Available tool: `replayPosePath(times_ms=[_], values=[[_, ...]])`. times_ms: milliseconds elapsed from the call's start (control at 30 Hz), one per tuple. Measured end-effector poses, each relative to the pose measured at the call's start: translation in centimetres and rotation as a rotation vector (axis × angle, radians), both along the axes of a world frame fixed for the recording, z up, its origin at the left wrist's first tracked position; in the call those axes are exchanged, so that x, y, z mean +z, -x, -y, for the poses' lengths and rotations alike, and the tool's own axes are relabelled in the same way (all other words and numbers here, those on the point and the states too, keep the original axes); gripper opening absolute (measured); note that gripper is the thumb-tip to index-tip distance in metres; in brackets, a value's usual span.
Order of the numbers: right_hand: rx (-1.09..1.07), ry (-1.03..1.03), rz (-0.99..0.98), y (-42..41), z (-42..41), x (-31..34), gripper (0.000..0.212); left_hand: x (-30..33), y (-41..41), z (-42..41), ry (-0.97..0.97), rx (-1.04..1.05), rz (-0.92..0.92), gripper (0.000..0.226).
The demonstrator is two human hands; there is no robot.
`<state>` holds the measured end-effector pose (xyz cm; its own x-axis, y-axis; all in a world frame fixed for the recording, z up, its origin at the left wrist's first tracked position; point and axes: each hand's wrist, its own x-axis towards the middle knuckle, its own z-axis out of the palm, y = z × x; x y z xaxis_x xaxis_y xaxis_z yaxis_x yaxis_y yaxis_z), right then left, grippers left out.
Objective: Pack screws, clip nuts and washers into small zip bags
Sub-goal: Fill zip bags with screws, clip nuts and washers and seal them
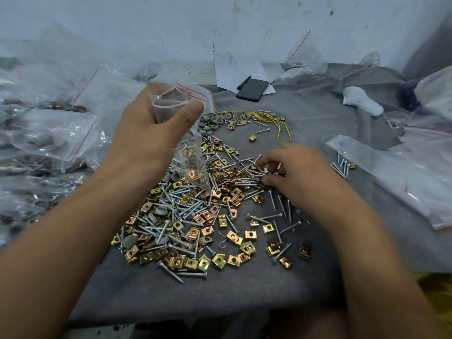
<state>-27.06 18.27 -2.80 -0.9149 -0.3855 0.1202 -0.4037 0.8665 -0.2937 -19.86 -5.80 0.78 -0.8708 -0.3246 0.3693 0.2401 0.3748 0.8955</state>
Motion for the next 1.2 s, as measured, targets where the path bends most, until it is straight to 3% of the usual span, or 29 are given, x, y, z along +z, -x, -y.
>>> replayPosePath(times_ms=[233,600,833,967,1067,1200], values=[[-0.018,0.025,-0.015,0.0,0.9,0.1,0.013,-0.1,0.1,0.0,-0.003,-0.004,0.004,0.041],[-0.025,-0.129,0.025,-0.5,1.4,0.7,0.008,0.0,0.0,0.1,-0.024,0.001,-0.009,0.041],[-0.066,-0.381,-0.229,-1.1,2.5,-0.8,0.015,0.0,0.0,0.1,-0.038,-0.005,-0.007,0.035],[-0.099,-0.403,-0.227,-1.1,2.5,-1.7,0.017,0.2,-0.1,0.0,-0.041,-0.005,-0.001,0.03],[-0.146,-0.13,-0.225,-0.4,1.7,-1.3,0.006,0.4,-0.3,-0.1,-0.033,-0.008,0.007,0.03],[-0.116,0.694,-0.003,-1.0,0.5,0.1,0.005,0.6,-0.5,-0.3,-0.018,-0.045,0.026,0.032]])
